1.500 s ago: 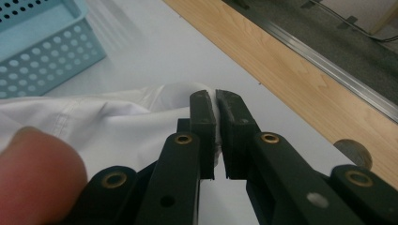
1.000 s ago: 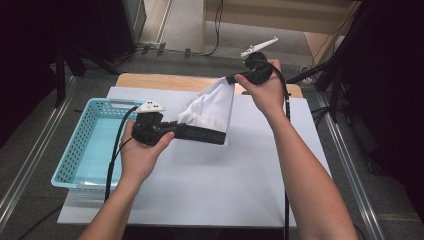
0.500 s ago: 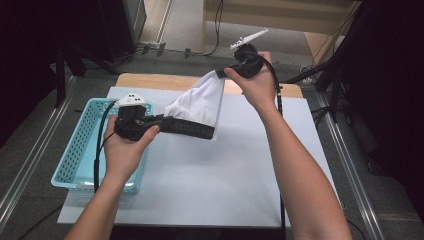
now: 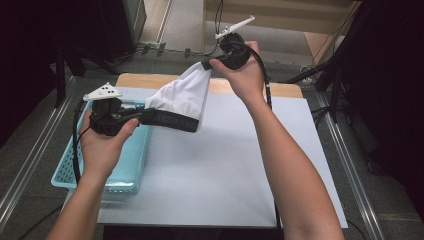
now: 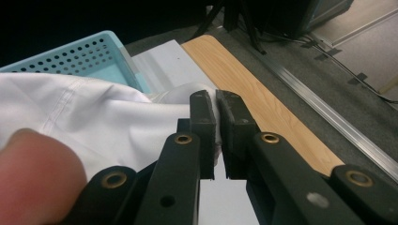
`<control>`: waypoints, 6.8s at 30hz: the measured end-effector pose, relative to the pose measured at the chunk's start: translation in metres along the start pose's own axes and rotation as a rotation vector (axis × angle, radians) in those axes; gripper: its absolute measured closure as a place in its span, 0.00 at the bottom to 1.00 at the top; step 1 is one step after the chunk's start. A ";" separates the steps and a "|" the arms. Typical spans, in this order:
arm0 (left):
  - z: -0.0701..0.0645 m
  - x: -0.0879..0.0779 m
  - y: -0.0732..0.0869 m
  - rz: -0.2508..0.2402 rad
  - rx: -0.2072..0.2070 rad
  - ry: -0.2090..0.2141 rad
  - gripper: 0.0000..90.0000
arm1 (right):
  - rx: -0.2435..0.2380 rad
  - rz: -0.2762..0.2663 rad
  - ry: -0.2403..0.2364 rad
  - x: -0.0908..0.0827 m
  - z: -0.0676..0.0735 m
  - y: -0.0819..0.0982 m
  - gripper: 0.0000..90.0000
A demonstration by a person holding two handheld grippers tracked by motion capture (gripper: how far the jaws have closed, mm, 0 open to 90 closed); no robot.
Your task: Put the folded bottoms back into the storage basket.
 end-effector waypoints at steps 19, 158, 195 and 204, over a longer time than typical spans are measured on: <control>0.055 -0.047 0.003 -0.038 -0.040 -0.071 0.89 | -0.073 0.005 -0.053 0.044 0.039 -0.048 0.93; 0.076 0.037 0.132 0.405 0.041 -0.072 1.00 | 0.057 -0.139 0.122 0.019 0.046 0.177 0.00; 0.055 0.055 0.189 0.821 0.247 0.085 1.00 | 0.192 -0.222 0.340 -0.099 0.044 0.329 0.00; 0.103 0.041 0.122 0.539 0.061 -0.062 0.84 | 0.191 -0.233 0.357 -0.110 0.046 0.336 0.00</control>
Point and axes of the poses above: each handheld gripper's, and its own axes: x roughly forward along the jaws, y roughly out of its underside, z roughly to its left, the point moved 10 cm from there along x, roughly forward along the jaws, and after that the axes turned 15 degrees about -y, right-handed, at the moved point
